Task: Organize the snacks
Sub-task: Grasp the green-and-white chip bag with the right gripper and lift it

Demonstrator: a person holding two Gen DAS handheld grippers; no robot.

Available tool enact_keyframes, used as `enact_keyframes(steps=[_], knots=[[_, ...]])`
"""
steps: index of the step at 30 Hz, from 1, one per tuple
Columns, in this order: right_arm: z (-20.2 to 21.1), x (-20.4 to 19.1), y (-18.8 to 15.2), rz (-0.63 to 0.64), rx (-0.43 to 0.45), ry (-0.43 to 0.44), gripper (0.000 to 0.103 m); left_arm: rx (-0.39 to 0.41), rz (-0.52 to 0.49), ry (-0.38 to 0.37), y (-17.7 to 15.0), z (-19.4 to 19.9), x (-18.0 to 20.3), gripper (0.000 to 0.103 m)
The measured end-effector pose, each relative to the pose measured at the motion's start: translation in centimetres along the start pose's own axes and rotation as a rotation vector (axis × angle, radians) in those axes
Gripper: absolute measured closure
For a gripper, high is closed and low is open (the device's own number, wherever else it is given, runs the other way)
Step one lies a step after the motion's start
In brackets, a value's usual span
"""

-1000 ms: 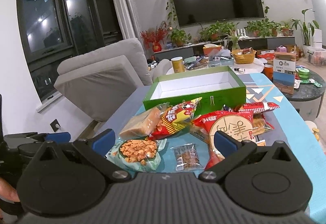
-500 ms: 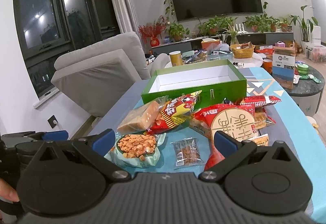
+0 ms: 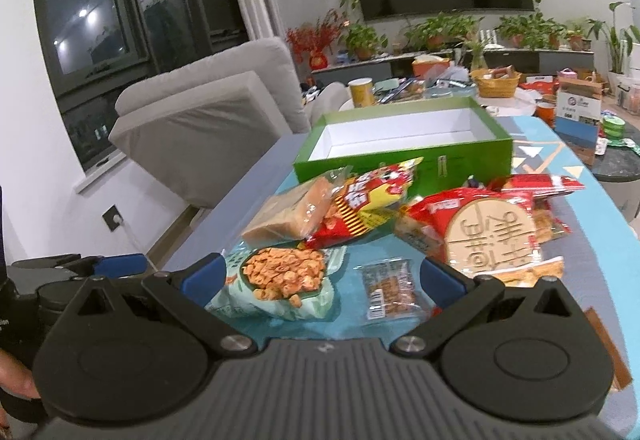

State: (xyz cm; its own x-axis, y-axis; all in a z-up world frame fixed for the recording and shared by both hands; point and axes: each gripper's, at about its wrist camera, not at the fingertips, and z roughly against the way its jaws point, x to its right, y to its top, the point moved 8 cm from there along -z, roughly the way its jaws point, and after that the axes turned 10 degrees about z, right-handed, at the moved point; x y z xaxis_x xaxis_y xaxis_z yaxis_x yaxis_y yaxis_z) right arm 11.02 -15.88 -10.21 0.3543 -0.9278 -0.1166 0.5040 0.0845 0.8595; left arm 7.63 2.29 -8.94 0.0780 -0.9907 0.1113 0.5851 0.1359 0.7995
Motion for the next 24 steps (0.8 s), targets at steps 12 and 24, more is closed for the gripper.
enact_keyframes(steps=[12, 24], knots=[[-4.6, -0.4, 0.5, 0.002, -0.095, 0.042, 0.041, -0.06, 0.01, -0.067, -0.6, -2.9, -0.5, 0.026], [-7.8, -1.2, -0.6, -0.053, -0.22, 0.117, 0.042, -0.082, -0.047, -0.196, -0.9, -4.0, 0.5, 0.029]])
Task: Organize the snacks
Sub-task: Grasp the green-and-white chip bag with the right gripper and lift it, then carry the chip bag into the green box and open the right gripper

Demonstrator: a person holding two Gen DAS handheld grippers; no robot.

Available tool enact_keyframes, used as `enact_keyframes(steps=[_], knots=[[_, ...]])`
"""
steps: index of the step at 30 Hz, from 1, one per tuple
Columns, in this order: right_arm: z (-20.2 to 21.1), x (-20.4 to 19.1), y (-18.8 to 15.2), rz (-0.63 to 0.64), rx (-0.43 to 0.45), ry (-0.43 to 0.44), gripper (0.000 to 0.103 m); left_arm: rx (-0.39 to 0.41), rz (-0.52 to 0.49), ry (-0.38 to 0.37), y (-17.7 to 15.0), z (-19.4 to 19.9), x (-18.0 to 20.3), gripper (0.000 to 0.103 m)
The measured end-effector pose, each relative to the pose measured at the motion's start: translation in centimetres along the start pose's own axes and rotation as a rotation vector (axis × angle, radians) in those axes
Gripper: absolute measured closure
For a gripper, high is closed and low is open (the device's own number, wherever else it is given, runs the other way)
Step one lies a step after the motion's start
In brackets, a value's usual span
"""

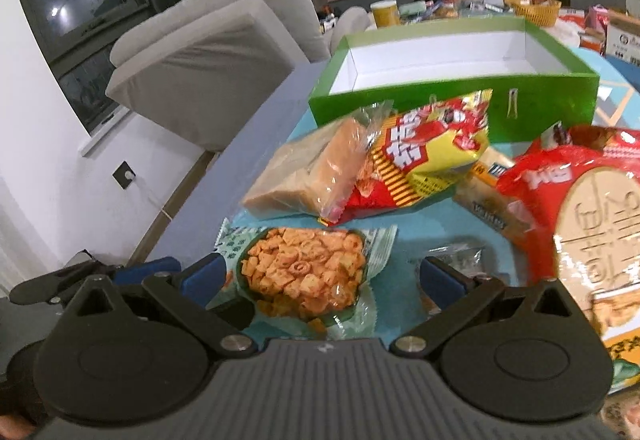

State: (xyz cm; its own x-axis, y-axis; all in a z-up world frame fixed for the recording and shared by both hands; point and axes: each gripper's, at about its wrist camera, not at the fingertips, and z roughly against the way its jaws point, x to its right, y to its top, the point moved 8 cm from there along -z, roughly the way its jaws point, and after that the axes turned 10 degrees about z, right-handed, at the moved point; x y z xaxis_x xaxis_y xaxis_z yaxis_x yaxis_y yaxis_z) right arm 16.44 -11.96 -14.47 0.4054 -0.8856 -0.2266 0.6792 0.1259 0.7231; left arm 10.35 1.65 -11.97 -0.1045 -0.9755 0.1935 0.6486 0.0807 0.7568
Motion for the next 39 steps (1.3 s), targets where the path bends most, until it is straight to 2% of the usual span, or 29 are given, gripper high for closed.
enact_keyframes(steps=[6, 11, 18, 24, 30, 34, 39], knots=[[-1.4, 0.1, -0.4, -0.034, -0.055, 0.052, 0.042, -0.048, 0.047, -0.077, 0.1, -0.8, -0.2, 0.053], [-1.6, -0.2, 0.0, -0.032, -0.059, 0.113, 0.043, -0.05, 0.045, -0.092, -0.1, -1.2, -0.2, 0.06], [0.5, -0.4, 0.2, -0.007, -0.023, 0.081, 0.044, -0.004, 0.005, -0.137, 0.3, 1.0, 1.3, 0.06], [4.1, -0.6, 1.9, 0.023, 0.072, 0.055, 0.044, 0.076, -0.015, -0.174, 2.1, 3.8, 3.0, 0.06], [5.6, 0.2, 5.5, 0.065, 0.175, 0.026, 0.044, 0.163, -0.057, -0.182, 6.4, 5.0, 4.9, 0.06], [5.6, 1.4, 8.6, 0.071, 0.241, 0.013, 0.044, 0.209, -0.077, -0.178, 9.8, 4.1, 5.9, 0.06], [4.5, 3.1, 11.4, 0.062, 0.278, 0.014, 0.044, 0.235, -0.084, -0.163, 12.7, 2.4, 6.5, 0.06]])
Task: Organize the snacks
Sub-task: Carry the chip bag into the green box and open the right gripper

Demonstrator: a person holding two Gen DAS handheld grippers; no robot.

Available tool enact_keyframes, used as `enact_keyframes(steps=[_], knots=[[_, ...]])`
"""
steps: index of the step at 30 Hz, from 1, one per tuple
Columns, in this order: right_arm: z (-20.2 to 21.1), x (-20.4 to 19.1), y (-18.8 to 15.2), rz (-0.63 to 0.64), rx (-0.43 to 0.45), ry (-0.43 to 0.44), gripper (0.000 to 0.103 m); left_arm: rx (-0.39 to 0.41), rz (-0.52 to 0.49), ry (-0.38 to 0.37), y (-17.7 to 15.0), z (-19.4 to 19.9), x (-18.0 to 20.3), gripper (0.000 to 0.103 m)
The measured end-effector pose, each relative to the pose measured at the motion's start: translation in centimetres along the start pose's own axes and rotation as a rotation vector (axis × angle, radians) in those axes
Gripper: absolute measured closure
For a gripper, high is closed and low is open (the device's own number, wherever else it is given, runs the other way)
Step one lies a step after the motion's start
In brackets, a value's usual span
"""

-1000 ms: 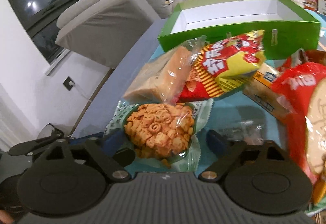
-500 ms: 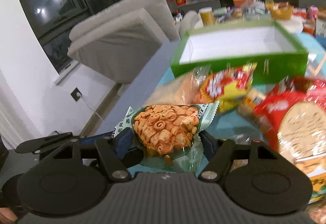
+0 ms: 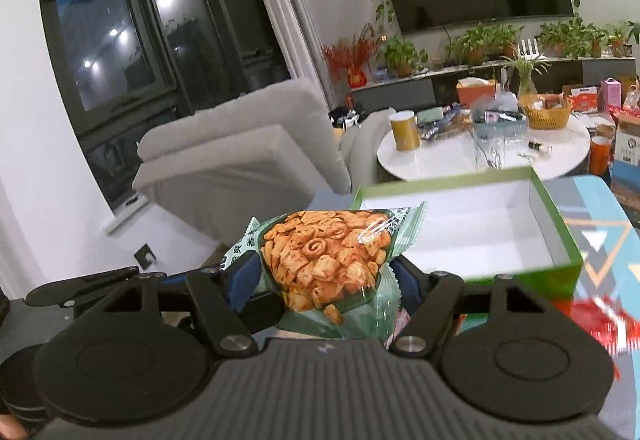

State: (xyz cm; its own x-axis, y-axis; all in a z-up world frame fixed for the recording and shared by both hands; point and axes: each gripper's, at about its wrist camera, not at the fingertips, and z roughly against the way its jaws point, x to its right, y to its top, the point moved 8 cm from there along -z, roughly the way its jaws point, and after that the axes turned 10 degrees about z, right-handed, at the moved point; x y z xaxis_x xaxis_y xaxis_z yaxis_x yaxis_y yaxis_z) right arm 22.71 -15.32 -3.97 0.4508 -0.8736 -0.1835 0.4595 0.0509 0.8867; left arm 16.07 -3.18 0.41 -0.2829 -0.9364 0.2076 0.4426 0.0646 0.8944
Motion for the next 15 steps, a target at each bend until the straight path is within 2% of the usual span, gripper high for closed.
enact_keyframes(steps=[6, 15], knots=[[-3.2, 2.6, 1.2, -0.036, -0.001, 0.003, 0.044, -0.017, 0.008, 0.007, 1.4, -4.3, -0.8, 0.06], [-7.7, 6.1, 0.3, -0.12, -0.055, 0.015, 0.044, -0.085, 0.008, 0.027, 0.4, -10.7, -2.4, 0.06]])
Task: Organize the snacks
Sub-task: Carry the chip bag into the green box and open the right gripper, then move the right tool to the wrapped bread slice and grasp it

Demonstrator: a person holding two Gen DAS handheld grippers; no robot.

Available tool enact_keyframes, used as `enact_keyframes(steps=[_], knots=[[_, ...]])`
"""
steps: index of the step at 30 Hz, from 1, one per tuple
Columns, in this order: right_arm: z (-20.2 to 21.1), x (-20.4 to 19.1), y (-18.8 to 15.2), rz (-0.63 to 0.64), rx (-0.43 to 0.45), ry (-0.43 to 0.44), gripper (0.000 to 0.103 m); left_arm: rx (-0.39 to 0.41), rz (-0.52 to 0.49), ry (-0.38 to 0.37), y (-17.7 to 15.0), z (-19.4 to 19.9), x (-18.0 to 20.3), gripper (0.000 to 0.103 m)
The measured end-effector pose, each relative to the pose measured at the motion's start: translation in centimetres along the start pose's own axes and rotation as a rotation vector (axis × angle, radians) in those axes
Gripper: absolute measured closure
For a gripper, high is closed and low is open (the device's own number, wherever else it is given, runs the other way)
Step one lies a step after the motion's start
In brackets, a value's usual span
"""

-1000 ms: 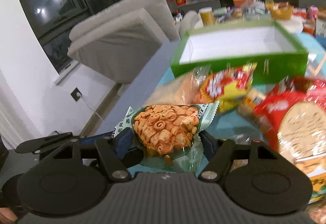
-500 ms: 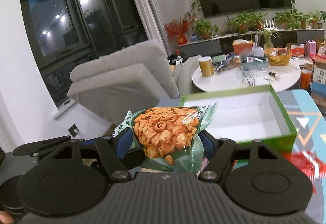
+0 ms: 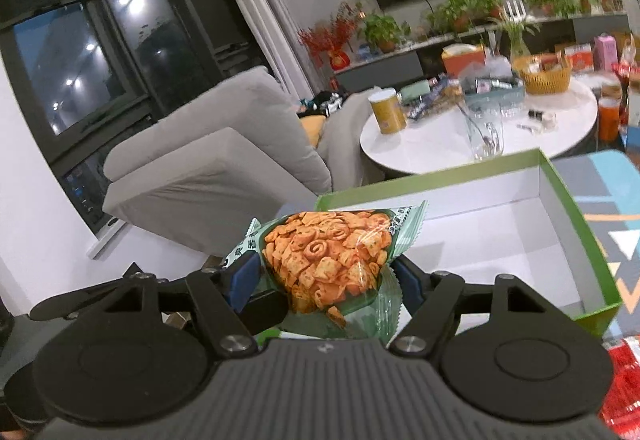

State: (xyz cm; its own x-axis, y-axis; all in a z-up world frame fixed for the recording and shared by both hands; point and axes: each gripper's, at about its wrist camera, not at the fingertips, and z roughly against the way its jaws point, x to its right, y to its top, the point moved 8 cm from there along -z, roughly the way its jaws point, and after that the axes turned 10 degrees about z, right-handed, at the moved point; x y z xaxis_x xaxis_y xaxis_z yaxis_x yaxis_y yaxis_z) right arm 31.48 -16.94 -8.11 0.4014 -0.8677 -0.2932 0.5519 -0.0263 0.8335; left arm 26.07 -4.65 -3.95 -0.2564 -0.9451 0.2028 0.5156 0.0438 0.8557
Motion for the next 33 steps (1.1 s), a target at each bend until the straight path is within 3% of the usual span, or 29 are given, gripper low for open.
enact_keyframes(steps=[7, 15, 21, 29, 33], knots=[[-2.1, 1.3, -0.8, -0.038, -0.047, 0.003, 0.044, -0.048, 0.003, 0.007, -0.5, -3.3, -0.9, 0.06], [-2.7, 1.3, -1.7, -0.045, -0.08, -0.001, 0.044, -0.07, 0.005, 0.023, -1.2, -4.4, -1.3, 0.06], [-3.8, 1.6, -1.8, -0.034, -0.111, -0.004, 0.044, -0.088, 0.002, 0.041, -1.8, -4.2, -1.9, 0.059], [-1.9, 1.7, -1.4, -0.007, -0.082, -0.079, 0.044, -0.067, 0.039, 0.084, -1.8, -2.2, -3.4, 0.058], [-0.7, 0.4, -0.9, 0.068, -0.061, -0.136, 0.044, -0.063, 0.052, 0.09, -2.0, -1.1, -3.7, 0.058]])
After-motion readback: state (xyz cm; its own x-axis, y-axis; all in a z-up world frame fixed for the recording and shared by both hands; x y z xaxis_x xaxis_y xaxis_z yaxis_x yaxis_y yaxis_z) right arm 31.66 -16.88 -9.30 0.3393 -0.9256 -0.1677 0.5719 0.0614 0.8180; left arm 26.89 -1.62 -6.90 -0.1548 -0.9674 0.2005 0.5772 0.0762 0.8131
